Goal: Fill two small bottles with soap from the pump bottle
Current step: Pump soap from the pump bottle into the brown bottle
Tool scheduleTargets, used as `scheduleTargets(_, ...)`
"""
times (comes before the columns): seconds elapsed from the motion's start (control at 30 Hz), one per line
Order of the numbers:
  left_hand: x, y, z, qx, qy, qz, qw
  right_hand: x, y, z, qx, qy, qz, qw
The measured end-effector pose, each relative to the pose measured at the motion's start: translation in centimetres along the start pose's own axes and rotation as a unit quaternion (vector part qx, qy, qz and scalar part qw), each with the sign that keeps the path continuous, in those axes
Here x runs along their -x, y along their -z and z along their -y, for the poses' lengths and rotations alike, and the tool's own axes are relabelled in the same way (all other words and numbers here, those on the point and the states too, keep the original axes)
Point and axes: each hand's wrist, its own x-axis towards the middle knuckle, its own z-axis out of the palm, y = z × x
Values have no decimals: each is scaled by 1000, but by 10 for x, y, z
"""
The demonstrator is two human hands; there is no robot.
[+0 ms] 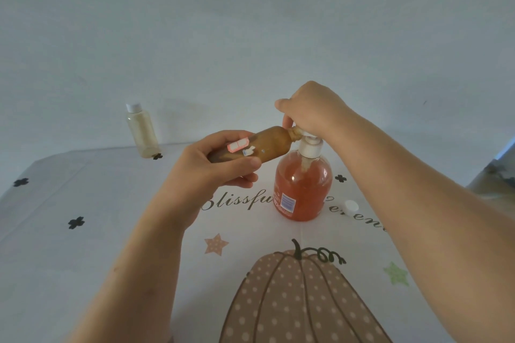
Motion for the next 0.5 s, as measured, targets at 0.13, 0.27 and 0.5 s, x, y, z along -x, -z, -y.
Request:
scheduleTargets(0.13,0,-1,-1,-5,-5,-2,1000,0,1,-1,-13,4,-5,1000)
scheduleTargets(0.27,3,-3,-5,-3,-15,-7,1000,5,9,4,-3,14,3,1000)
scheduleTargets(0.5,5,-4,-7,-12,-28,-7,1000,7,13,9,8,14,24,1000)
